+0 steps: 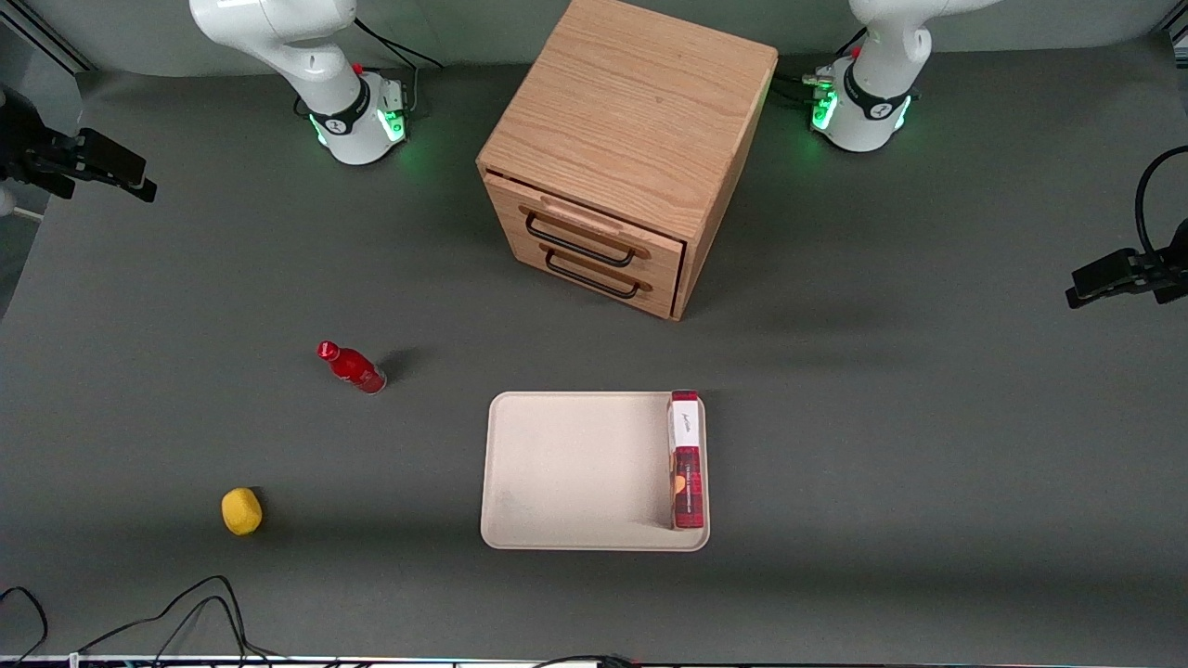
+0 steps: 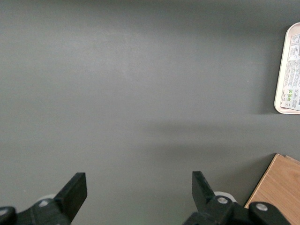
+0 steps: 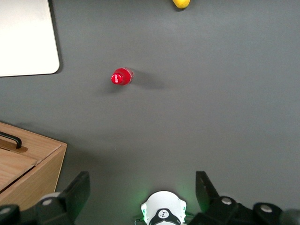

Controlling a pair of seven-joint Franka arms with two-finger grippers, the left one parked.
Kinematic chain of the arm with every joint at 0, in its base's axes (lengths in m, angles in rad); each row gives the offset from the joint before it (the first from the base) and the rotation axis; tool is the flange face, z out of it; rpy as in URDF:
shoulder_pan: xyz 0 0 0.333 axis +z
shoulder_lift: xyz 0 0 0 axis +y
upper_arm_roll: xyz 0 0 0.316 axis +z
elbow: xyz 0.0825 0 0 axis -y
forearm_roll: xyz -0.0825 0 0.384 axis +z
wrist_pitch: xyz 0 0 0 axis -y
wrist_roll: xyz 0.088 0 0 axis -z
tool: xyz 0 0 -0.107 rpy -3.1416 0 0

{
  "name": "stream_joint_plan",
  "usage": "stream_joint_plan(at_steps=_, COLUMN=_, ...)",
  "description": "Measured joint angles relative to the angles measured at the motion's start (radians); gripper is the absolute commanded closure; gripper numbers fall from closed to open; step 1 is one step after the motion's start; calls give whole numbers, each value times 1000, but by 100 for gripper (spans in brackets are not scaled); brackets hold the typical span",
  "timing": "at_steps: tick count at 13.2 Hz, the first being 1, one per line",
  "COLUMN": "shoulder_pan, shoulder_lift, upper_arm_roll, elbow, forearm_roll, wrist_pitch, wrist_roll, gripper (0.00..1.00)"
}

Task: Open upper drawer

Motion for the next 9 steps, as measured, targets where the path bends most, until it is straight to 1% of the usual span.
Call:
stream_joint_plan(at_steps=5, shoulder_pan=0, shoulder_lift=2, upper_arm_roll=-1, elbow=6, forearm_roll=0, wrist_pitch=0, wrist_roll=0, gripper=0)
stream_joint_plan(at_steps=9, shoulder_pan=1, shoulder_lift=21, upper_arm_roll=0, elbow=43, forearm_roll=2, wrist_pitch=1, wrist_roll=-11, gripper=0)
